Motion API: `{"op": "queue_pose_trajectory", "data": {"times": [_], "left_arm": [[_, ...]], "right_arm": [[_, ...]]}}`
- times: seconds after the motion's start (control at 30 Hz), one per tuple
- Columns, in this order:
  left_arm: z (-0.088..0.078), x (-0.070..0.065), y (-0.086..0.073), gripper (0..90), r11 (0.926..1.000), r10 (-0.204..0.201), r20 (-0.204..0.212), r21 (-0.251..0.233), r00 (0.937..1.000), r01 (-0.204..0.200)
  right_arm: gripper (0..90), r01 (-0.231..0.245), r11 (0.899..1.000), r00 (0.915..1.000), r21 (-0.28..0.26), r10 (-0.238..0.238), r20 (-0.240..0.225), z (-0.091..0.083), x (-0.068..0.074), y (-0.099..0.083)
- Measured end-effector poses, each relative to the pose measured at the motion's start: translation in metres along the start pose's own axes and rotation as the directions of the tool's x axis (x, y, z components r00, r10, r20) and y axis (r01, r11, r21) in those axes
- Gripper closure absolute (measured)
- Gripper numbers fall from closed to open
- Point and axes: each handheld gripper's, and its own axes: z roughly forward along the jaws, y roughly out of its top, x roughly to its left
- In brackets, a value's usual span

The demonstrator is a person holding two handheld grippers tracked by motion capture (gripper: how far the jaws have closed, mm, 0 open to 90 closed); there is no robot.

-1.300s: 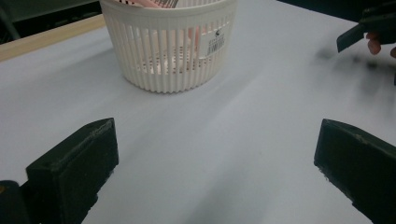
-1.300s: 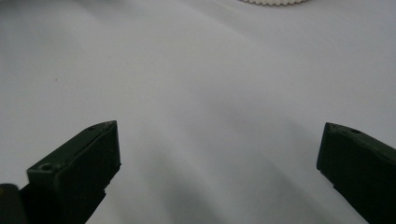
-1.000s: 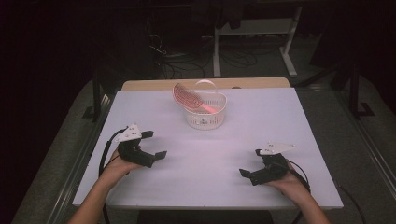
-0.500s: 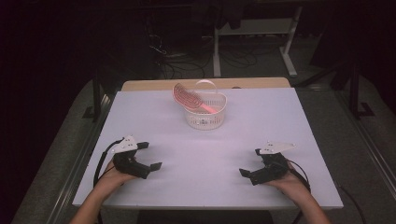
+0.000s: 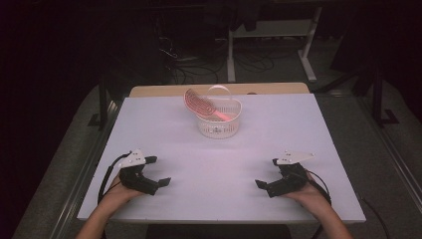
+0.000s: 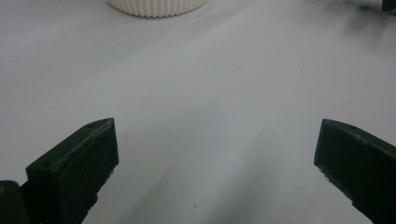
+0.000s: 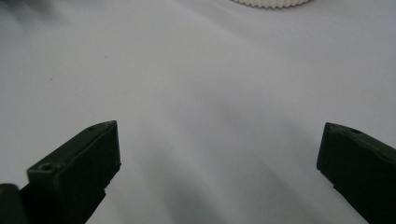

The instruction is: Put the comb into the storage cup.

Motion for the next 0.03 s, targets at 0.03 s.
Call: {"op": "queue_pose_trajectory", "data": {"times": [0.03], "left_arm": [[0.0001, 0.0002, 0.0000, 0.0, 1.0000, 0.002, 0.000, 0.006, 1.0000, -0.002]], "right_arm": [[0.0, 0.000, 1.000, 1.0000, 0.001, 0.000, 0.001, 0.0000, 0.0000, -0.0001]]}}
